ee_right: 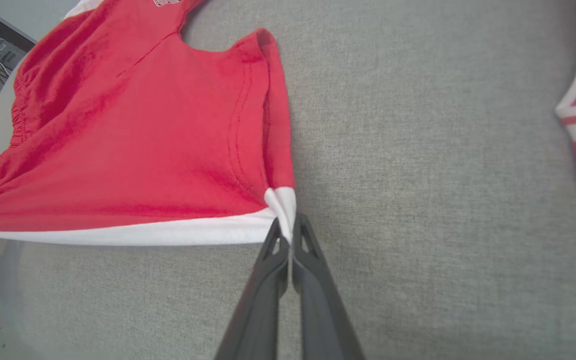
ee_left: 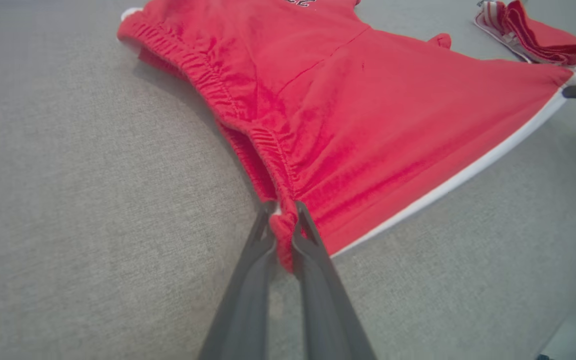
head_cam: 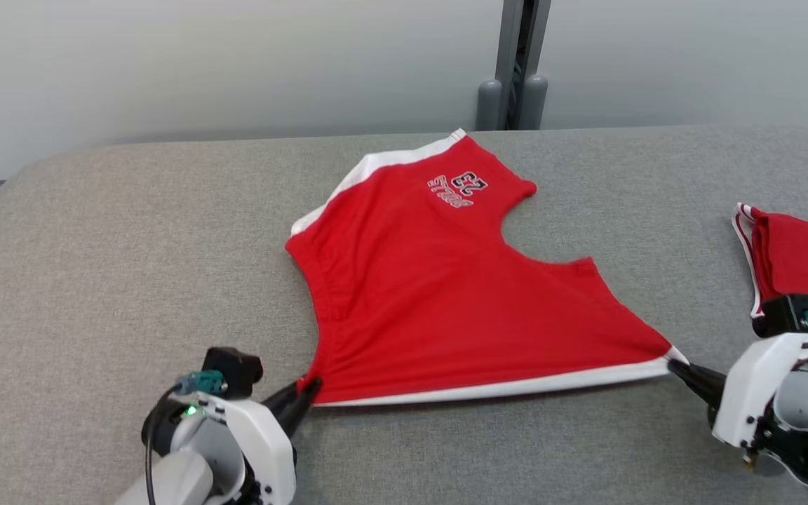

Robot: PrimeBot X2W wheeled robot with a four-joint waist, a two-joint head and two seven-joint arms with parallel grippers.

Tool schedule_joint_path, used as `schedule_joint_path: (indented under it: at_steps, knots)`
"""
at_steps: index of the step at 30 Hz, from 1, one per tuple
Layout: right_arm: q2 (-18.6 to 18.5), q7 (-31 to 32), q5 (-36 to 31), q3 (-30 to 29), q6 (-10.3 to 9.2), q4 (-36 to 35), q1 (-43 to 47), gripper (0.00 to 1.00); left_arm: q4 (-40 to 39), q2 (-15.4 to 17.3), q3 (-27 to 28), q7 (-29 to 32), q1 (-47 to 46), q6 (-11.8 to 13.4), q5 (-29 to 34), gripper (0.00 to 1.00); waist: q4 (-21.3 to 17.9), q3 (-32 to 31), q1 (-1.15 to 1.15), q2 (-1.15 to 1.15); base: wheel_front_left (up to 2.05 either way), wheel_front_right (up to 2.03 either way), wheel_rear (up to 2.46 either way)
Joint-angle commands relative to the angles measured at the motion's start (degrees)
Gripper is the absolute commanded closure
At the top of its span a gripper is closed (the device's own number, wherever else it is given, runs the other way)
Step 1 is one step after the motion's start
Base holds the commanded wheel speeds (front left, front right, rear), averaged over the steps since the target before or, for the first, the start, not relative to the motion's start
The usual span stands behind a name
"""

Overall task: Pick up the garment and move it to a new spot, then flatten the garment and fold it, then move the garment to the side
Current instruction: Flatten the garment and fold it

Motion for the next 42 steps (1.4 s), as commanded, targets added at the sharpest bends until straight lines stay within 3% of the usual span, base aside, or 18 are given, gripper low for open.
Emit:
schedule_joint_path:
  at_steps: [1,12,22,31,42]
  knots:
    - [-2.80,1.00,0.67,-1.11,-0.60,0.03,1.64,1.00,-0.52,2.12,0.80,0.42,1.52,1.03,-0.68,1.00,-0.01,-0.23,0.00,0.00,0.00,0.00,0.00]
    - [-8.79,16.96,3.43,-8.96,-0.60,-8.00,10.70,1.00,-18.85,5.27,2.01,6.42,13.01,5.69,-7.24,1.00,0.59,-1.41,0.00,0.00,0.00,0.00,0.00]
    - [-9.14,29.79,-0.39,-20.36,-0.58,-16.13,18.99,1.00,-30.98,6.91,2.71,11.58,20.85,8.99,-13.53,1.00,1.37,-2.15,0.00,0.00,0.00,0.00,0.00]
    - [-1.50,39.46,-10.23,-34.84,-0.46,-28.27,21.36,1.00,-36.09,6.30,3.51,16.17,19.71,9.62,-18.33,1.00,2.67,-0.37,0.00,0.00,0.00,0.00,0.00]
    - [10.66,53.17,-22.99,-47.23,-0.35,-39.77,11.28,1.00,-39.67,4.02,8.52,22.28,12.92,9.44,-27.40,1.00,6.48,5.30,0.00,0.00,0.00,0.00,0.00]
